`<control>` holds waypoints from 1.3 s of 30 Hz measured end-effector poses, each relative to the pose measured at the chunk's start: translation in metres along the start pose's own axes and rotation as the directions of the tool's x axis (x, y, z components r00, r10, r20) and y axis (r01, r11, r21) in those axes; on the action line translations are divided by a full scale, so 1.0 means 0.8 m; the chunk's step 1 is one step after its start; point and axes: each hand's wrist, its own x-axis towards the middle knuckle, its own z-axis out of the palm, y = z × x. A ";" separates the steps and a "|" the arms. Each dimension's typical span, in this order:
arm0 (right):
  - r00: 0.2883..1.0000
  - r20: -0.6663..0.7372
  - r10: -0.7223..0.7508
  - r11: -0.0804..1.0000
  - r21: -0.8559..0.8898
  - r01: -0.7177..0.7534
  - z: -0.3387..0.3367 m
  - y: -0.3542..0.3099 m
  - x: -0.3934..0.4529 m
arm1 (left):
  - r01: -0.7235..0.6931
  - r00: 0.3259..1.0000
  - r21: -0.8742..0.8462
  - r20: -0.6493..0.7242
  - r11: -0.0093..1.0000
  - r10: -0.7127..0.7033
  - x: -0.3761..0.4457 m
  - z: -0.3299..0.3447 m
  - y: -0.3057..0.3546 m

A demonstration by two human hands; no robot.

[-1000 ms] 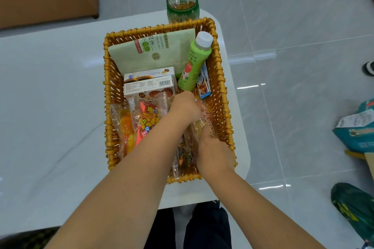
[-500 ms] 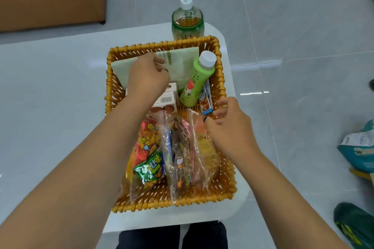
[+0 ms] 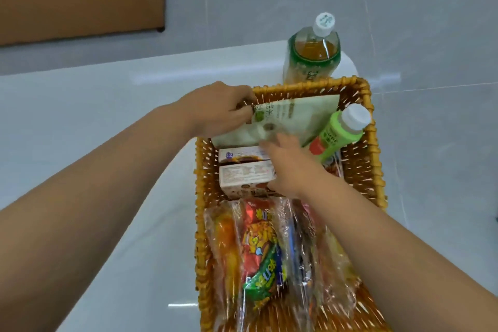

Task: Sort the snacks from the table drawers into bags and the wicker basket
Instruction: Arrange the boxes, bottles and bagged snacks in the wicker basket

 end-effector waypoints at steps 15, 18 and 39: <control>0.990 -0.109 -0.084 0.995 0.052 0.090 0.028 0.015 -0.016 | 0.113 0.973 -0.018 -0.201 0.993 -0.115 0.003 0.031 0.003; 0.992 -0.102 -0.068 0.949 0.301 0.096 0.008 0.026 -0.015 | 0.001 0.831 -0.226 -0.542 0.974 -0.127 -0.037 0.053 0.002; 0.918 -0.371 -0.139 0.990 -0.076 0.119 -0.011 0.036 0.006 | 0.164 0.982 0.153 -0.122 0.975 -0.146 -0.022 0.091 0.015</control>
